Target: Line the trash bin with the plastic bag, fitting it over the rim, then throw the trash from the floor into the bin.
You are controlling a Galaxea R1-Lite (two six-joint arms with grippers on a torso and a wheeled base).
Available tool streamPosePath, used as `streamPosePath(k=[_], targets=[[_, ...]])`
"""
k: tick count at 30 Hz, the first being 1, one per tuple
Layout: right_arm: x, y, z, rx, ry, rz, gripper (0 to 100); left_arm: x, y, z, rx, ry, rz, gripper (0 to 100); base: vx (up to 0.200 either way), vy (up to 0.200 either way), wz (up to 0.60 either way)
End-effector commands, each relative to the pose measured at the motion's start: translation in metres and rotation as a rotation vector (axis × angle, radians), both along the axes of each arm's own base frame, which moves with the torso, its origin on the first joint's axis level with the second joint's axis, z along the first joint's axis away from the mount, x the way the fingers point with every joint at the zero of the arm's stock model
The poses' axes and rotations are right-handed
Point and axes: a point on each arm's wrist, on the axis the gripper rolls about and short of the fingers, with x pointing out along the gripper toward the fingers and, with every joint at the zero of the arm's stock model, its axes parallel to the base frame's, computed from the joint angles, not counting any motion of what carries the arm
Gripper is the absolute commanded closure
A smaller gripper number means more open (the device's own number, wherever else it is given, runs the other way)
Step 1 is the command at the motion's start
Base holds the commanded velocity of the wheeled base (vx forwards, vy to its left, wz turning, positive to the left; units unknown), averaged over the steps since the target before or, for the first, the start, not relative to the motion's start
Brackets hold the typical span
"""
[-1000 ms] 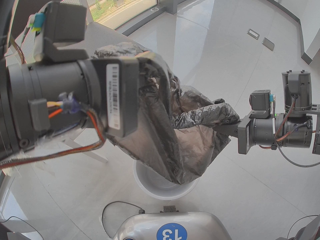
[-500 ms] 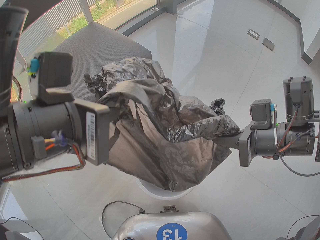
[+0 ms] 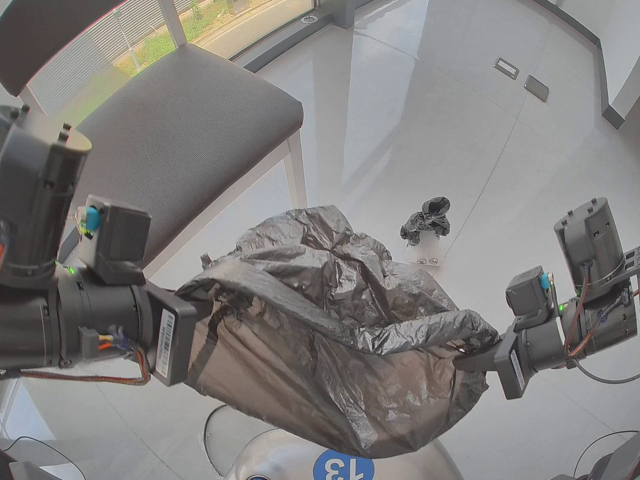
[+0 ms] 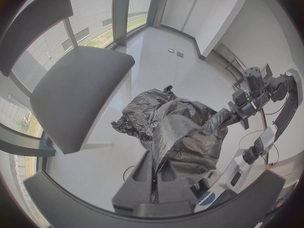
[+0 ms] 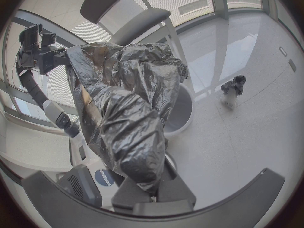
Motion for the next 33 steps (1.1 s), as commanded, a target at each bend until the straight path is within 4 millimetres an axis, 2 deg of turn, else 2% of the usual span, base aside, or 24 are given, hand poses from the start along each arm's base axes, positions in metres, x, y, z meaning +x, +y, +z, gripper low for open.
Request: streamPosePath(k=[1, 7, 17, 21, 26, 31, 33], targets=[[-0.013, -0.003, 0.001, -0.004, 0.031, 0.038, 100, 0.001, 0.001, -0.017, 0.052, 0.065, -0.007, 100, 0.0, 0.0, 0.0], [-0.014, -0.004, -0.021, -0.015, 0.112, 0.067, 100, 0.009, -0.011, -0.03, 0.083, 0.151, -0.023, 100, 0.0, 0.0, 0.0], [-0.009, 0.0, -0.046, -0.062, 0.203, 0.08, 100, 0.016, -0.022, -0.046, 0.112, 0.248, -0.053, 100, 0.0, 0.0, 0.0], [0.004, 0.005, -0.063, -0.092, 0.242, 0.092, 100, 0.026, -0.03, -0.06, 0.156, 0.299, -0.044, 100, 0.0, 0.0, 0.0], [0.019, 0.009, -0.074, -0.084, 0.248, 0.084, 100, 0.036, -0.037, -0.07, 0.153, 0.352, -0.057, 100, 0.0, 0.0, 0.0], [0.03, 0.003, -0.082, -0.098, 0.272, 0.046, 100, 0.046, -0.048, -0.08, 0.155, 0.379, -0.07, 100, 0.0, 0.0, 0.0], [0.04, -0.004, -0.083, -0.095, 0.27, 0.006, 100, 0.06, -0.057, -0.086, 0.122, 0.38, -0.069, 100, 0.0, 0.0, 0.0]])
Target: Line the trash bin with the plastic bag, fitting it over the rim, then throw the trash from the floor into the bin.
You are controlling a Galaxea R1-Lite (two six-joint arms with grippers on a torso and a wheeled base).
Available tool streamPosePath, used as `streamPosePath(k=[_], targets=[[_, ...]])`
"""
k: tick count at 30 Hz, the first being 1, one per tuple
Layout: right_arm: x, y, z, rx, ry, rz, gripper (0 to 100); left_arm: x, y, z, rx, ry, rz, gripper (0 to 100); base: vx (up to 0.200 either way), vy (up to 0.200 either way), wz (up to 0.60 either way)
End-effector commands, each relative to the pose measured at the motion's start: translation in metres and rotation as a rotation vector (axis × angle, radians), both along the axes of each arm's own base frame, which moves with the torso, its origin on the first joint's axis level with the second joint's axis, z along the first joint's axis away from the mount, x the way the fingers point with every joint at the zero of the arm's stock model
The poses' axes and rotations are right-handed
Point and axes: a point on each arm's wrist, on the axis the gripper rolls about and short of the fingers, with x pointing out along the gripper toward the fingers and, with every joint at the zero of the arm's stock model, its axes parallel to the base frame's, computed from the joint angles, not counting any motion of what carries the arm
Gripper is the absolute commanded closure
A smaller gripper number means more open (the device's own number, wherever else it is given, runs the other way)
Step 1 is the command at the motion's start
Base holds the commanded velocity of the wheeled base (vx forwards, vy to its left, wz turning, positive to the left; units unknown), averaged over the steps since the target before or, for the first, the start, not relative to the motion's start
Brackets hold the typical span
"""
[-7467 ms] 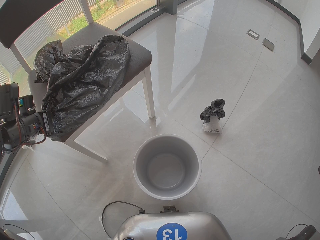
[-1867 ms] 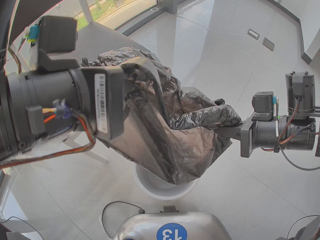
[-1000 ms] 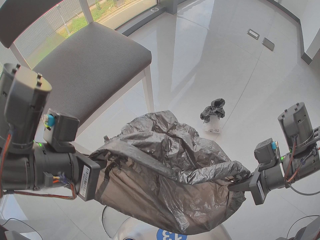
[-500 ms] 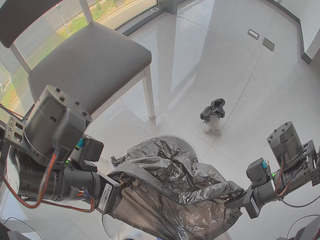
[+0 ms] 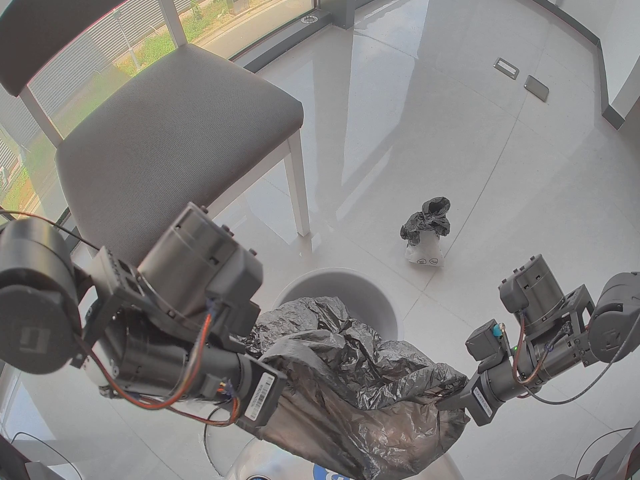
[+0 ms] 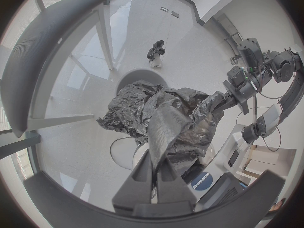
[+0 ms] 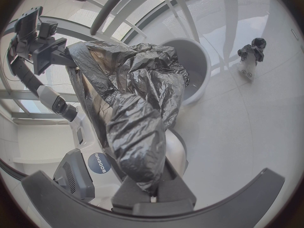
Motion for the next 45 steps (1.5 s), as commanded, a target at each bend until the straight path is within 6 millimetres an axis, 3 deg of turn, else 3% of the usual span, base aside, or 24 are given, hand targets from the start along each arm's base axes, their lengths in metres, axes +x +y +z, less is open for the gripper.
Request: streamPosePath(k=[1, 8, 20, 28, 38, 45], targets=[[0.016, -0.008, -0.011, -0.022, 0.03, -0.052, 100, 0.02, -0.014, -0.016, 0.006, 0.03, 0.01, 100, 0.0, 0.0, 0.0], [0.03, -0.034, -0.007, -0.015, 0.019, -0.17, 100, 0.063, -0.038, -0.023, -0.067, 0.049, 0.023, 100, 0.0, 0.0, 0.0], [0.042, -0.03, 0.014, 0.03, -0.059, -0.176, 100, 0.106, -0.03, -0.036, -0.073, 0.072, 0.12, 100, 0.0, 0.0, 0.0], [0.062, -0.021, 0.013, 0.037, -0.068, -0.179, 100, 0.12, -0.015, -0.039, -0.071, 0.075, 0.177, 100, 0.0, 0.0, 0.0], [0.094, 0.011, 0.009, 0.054, -0.093, -0.128, 100, 0.125, -0.001, -0.036, -0.054, 0.047, 0.226, 100, 0.0, 0.0, 0.0], [0.098, 0.012, 0.012, 0.062, -0.107, -0.129, 100, 0.136, 0.007, -0.03, -0.109, -0.056, 0.266, 100, 0.0, 0.0, 0.0]])
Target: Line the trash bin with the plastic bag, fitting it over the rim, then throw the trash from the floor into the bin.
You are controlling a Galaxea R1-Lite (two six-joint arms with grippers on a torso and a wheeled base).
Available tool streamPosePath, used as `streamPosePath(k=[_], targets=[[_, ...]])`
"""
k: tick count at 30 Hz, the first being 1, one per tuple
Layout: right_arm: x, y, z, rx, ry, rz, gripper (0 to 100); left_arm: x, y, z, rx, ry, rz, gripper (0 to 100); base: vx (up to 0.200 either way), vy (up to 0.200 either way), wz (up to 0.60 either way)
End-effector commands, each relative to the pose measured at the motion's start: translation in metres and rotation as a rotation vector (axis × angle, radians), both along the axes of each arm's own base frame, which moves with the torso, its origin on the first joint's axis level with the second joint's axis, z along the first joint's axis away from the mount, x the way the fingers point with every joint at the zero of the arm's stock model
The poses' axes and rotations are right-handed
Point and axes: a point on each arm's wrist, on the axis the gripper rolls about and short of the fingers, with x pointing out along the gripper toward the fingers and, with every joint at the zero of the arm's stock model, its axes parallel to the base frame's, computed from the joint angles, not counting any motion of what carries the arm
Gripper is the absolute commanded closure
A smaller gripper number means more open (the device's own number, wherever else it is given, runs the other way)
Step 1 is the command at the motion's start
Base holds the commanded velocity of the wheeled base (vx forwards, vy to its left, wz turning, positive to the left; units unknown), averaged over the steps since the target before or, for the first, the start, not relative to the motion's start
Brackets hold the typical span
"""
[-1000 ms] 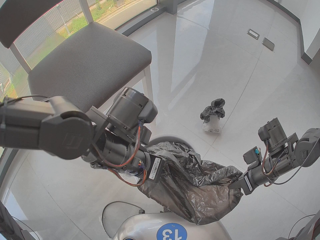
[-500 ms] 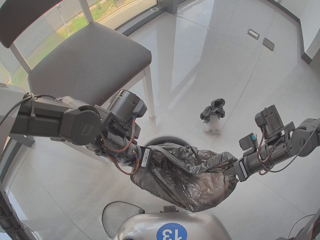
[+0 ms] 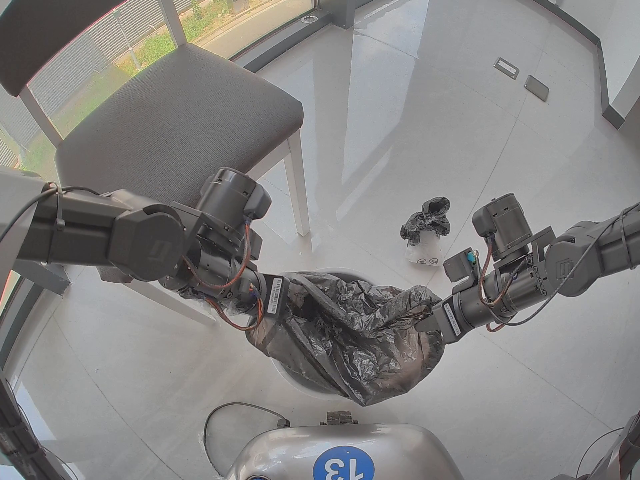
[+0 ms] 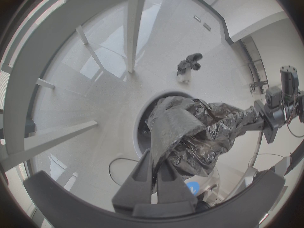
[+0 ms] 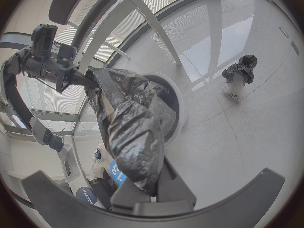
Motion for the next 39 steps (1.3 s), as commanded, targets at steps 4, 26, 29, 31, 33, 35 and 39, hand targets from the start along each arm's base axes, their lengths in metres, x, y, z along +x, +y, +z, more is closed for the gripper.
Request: streamPosePath(k=[4, 26, 29, 31, 33, 35, 39], targets=[[0.005, 0.003, -0.006, -0.006, 0.012, 0.003, 100, 0.001, 0.007, -0.002, -0.026, -0.099, 0.02, 100, 0.0, 0.0, 0.0], [0.008, 0.004, -0.018, -0.043, 0.085, 0.002, 100, -0.021, 0.033, -0.034, 0.146, 0.005, 0.032, 100, 0.0, 0.0, 0.0], [0.005, 0.006, -0.02, -0.048, 0.094, 0.013, 100, -0.023, 0.034, -0.037, 0.151, 0.016, 0.031, 100, 0.0, 0.0, 0.0], [0.003, 0.007, -0.022, -0.059, 0.114, 0.016, 100, -0.026, 0.034, -0.04, 0.159, 0.03, 0.026, 100, 0.0, 0.0, 0.0], [-0.001, 0.008, -0.022, -0.069, 0.132, 0.026, 100, -0.028, 0.034, -0.041, 0.161, 0.036, 0.024, 100, 0.0, 0.0, 0.0], [-0.002, 0.008, -0.022, -0.072, 0.138, 0.027, 100, -0.029, 0.034, -0.042, 0.168, 0.039, 0.018, 100, 0.0, 0.0, 0.0], [0.0, 0.005, -0.025, -0.078, 0.146, 0.016, 100, -0.025, 0.032, -0.044, 0.171, 0.036, 0.017, 100, 0.0, 0.0, 0.0]])
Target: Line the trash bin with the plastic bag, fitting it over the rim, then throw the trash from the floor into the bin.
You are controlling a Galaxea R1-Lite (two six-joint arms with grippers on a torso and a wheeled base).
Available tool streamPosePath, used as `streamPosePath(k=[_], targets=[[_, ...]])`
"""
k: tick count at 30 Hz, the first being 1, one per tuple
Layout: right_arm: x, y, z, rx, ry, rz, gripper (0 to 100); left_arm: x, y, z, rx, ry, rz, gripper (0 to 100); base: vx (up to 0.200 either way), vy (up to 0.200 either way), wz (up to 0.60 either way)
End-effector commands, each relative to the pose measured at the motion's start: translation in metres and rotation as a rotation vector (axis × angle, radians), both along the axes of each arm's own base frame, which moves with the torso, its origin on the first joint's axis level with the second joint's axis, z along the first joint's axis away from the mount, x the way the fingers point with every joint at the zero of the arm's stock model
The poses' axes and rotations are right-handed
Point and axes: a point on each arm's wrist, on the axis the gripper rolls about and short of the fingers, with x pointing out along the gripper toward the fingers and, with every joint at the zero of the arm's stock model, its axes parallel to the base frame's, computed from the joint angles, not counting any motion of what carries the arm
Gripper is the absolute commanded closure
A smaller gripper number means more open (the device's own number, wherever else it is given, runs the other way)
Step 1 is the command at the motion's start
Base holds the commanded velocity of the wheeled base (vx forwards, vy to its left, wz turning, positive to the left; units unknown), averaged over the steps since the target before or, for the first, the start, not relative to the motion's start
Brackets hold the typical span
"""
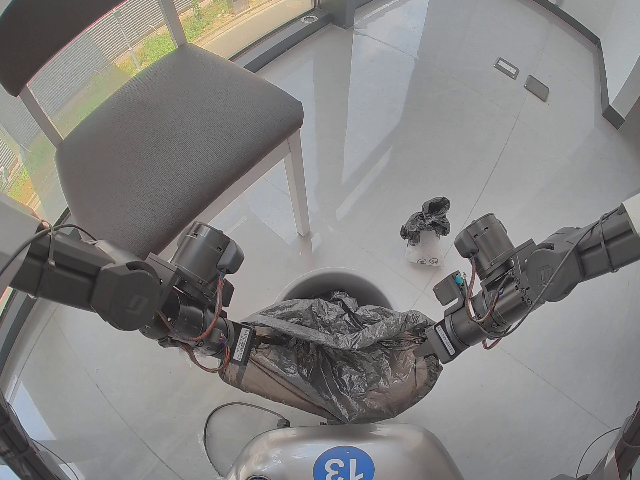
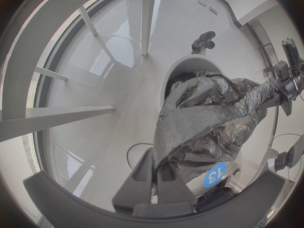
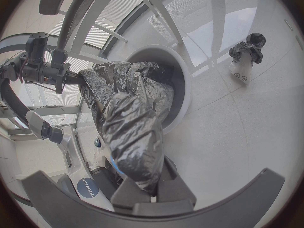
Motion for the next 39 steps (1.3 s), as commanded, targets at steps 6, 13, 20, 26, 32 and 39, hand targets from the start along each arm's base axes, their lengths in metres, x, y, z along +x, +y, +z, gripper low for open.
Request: streamPosePath(k=[6, 13, 20, 26, 32, 39], targets=[[0.002, -0.001, -0.004, -0.006, 0.008, -0.007, 100, 0.002, -0.004, -0.003, 0.02, -0.004, -0.003, 100, 0.0, 0.0, 0.0], [0.004, -0.001, -0.006, -0.009, 0.005, -0.003, 100, 0.003, -0.005, -0.004, 0.051, -0.018, -0.029, 100, 0.0, 0.0, 0.0], [0.008, 0.0, -0.001, 0.001, -0.014, -0.006, 0, 0.004, -0.005, -0.004, 0.05, -0.021, -0.03, 100, 0.0, 0.0, 0.0], [0.011, -0.001, 0.005, 0.014, -0.037, -0.014, 0, 0.01, -0.008, -0.001, 0.031, -0.046, -0.018, 100, 0.0, 0.0, 0.0], [0.014, -0.001, 0.013, 0.027, -0.062, -0.016, 0, 0.033, -0.022, 0.018, -0.072, -0.174, 0.028, 100, 0.0, 0.0, 0.0], [0.009, -0.002, 0.022, 0.037, -0.081, -0.013, 0, 0.051, -0.031, 0.021, -0.099, -0.205, 0.047, 100, 0.0, 0.0, 0.0]])
